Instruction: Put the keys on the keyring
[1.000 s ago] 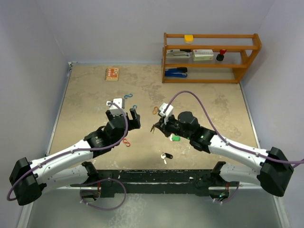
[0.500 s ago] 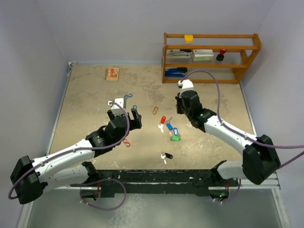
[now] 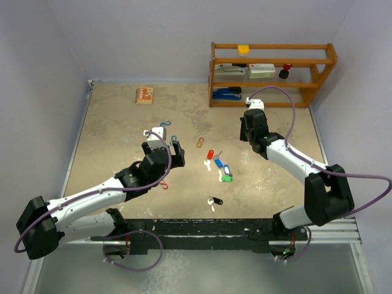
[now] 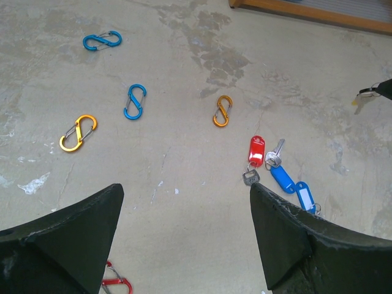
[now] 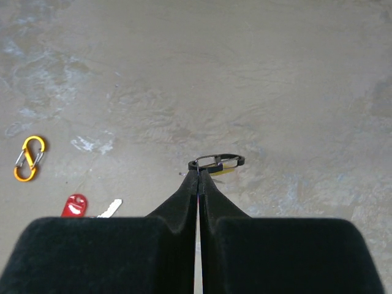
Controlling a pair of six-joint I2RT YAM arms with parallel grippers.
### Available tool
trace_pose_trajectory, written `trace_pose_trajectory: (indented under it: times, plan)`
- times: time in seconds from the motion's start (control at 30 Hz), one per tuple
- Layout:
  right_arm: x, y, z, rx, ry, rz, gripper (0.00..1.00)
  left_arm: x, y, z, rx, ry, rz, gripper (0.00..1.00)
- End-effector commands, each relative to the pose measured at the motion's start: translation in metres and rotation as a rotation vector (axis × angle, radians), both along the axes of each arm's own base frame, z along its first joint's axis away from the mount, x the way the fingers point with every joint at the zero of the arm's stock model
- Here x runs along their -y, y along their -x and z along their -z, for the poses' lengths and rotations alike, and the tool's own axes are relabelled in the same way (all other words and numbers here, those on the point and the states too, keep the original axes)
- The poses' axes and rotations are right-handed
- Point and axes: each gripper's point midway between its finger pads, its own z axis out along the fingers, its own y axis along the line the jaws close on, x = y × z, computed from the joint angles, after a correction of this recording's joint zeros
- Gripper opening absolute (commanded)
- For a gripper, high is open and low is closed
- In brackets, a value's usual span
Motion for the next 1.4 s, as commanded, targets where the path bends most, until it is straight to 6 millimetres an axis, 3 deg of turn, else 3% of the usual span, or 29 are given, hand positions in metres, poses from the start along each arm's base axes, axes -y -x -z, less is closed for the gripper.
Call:
trace_pose_trajectory:
  times: [0.0,0.2,0.3,0.37,0.47,0.53,0.67,1.0,1.13,1.3,1.37]
  plan:
    - [0.007,-0.012,-0.011,0.026,-0.042,0.04,0.0,0.006,-0.004,-0.01,0.024,0.047,-0.003,0.81]
    - [0.022,-0.012,0.004,-0.018,-0.034,0.102,0.03,0.008,-0.006,-0.008,0.02,0.037,-0.002,0.82]
    - [0.032,-0.012,0.008,-0.036,-0.03,0.141,0.3,0.009,-0.007,-0.007,0.015,0.031,-0.002,0.82]
    - [0.033,-0.011,0.006,-0.023,-0.034,0.146,0.53,0.01,-0.008,-0.007,0.014,0.031,-0.002,0.82]
    - [0.033,-0.009,-0.001,-0.002,-0.041,0.139,0.68,0.01,-0.008,-0.006,0.012,0.029,-0.005,0.82]
    - [0.036,-0.01,-0.01,0.034,-0.024,0.128,0.69,0.01,-0.009,-0.006,0.013,0.029,-0.006,0.82]
    - [0.01,-0.007,-0.019,0.046,-0.058,-0.014,0.7,0.01,-0.011,-0.002,0.009,0.015,-0.021,0.82]
    - [-0.062,0.022,0.003,-0.041,-0.052,-0.226,0.7,0.01,-0.016,0.009,-0.007,-0.01,-0.053,0.82]
    - [-0.064,0.024,-0.002,-0.028,-0.089,-0.212,0.71,0.014,-0.025,0.012,-0.006,-0.056,-0.059,0.82]
    - [-0.057,0.034,-0.009,-0.02,-0.122,-0.171,0.76,0.045,-0.047,0.018,-0.027,-0.13,0.011,0.82]
    - [-0.054,0.04,-0.012,-0.02,-0.126,-0.169,0.78,0.058,-0.058,0.034,-0.063,-0.172,0.044,0.81]
